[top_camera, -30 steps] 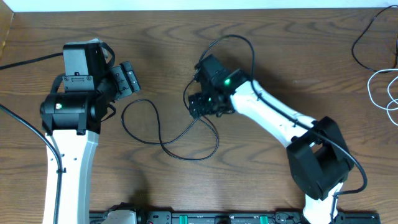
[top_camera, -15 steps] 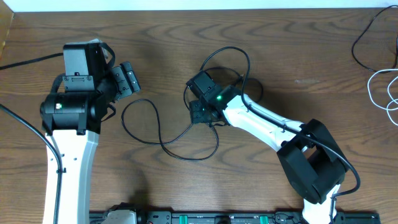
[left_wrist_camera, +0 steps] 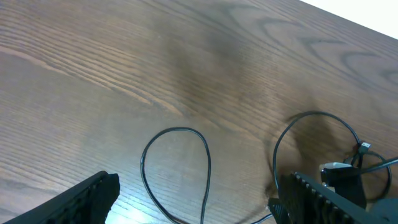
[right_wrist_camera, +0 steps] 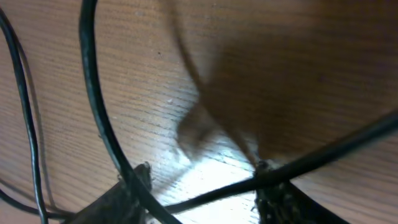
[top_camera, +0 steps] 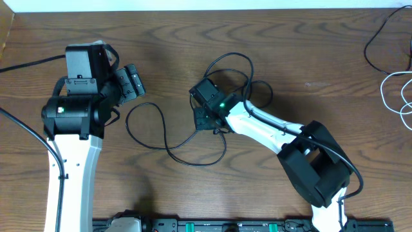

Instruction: Untangle cables

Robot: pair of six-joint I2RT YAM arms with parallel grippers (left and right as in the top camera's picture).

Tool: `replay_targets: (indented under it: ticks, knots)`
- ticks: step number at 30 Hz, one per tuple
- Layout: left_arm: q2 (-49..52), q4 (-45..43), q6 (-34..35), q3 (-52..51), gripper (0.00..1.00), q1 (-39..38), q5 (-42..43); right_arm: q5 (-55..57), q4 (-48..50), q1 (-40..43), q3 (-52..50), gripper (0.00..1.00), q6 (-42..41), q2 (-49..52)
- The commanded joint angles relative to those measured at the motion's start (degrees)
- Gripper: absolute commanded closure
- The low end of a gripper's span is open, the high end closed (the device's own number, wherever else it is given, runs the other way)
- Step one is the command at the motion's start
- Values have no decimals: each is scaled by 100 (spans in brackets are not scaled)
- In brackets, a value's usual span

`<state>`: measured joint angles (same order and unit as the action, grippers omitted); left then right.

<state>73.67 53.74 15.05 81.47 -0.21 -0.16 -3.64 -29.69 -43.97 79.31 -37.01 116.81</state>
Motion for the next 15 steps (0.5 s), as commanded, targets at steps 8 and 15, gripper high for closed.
replay_targets:
  ticks: [8, 15]
  knots:
    - [61, 26, 31, 24, 13, 20, -28, 332, 20, 24, -35, 82, -17, 52]
    - [63, 28, 31, 24, 13, 20, -28, 352, 127, 199, -35, 99, -22, 52]
